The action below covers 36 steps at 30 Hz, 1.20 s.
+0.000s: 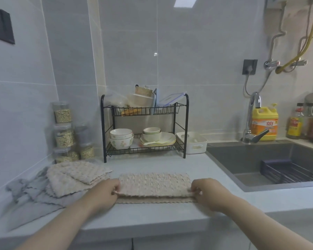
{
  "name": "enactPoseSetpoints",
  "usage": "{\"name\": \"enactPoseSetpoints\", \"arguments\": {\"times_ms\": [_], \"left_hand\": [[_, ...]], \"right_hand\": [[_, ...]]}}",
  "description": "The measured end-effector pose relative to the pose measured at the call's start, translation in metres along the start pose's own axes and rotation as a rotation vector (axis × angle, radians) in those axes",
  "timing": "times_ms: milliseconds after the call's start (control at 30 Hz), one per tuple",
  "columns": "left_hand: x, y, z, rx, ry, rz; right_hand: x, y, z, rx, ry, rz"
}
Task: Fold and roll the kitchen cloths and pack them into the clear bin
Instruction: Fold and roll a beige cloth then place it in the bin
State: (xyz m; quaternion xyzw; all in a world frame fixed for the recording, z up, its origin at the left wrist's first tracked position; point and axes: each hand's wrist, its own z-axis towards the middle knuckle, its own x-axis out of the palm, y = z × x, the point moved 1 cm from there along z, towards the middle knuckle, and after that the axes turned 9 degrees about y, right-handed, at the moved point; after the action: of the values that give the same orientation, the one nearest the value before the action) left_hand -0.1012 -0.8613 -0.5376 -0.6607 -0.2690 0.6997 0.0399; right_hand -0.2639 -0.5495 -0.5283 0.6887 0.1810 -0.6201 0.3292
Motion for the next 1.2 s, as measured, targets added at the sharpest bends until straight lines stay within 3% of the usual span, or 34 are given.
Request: {"name": "enactPoseSetpoints", "arguments": {"times_ms": [200,367,467,533,600,700,833,933,1067,1133,1200], "left_hand": [[0.009,0.000,-0.008,0.085,-0.001,0.090],[0.012,0.007,-0.003,0.131,0.004,0.136],[0.010,0.001,0.001,0.174,-0.210,0.042],[0.008,-0.012,0.006,0.203,-0.342,-0.025],[0.014,-0.028,0.012,0.191,-0.194,-0.016],[0.030,-0.042,0.024,0.125,0.098,0.172],[0.037,-0.042,0.034,0.053,0.169,0.329],[0.039,-0.039,0.032,0.064,0.066,0.156],[0.032,-0.025,0.030,-0.048,-0.263,-0.308],[0.032,-0.019,0.029,-0.055,-0.252,-0.379],[0.034,-0.020,0.028,-0.005,-0.127,-0.311]], "right_hand": [[0.011,-0.001,-0.006,-0.017,-0.055,0.017],[0.006,-0.002,-0.010,-0.048,0.057,0.119],[0.004,0.001,-0.002,-0.014,-0.060,0.395],[0.005,0.006,0.013,0.177,-0.210,0.439],[0.011,0.013,0.029,0.352,-0.166,0.286],[0.029,0.021,0.039,0.384,-0.024,0.025],[0.030,0.016,0.045,0.386,-0.090,-0.006],[0.024,0.012,0.050,0.405,-0.091,0.057],[0.021,0.016,0.049,0.247,-0.210,0.226],[0.019,0.014,0.051,0.233,-0.215,0.189],[0.007,0.006,0.052,0.281,-0.229,0.327]]}}
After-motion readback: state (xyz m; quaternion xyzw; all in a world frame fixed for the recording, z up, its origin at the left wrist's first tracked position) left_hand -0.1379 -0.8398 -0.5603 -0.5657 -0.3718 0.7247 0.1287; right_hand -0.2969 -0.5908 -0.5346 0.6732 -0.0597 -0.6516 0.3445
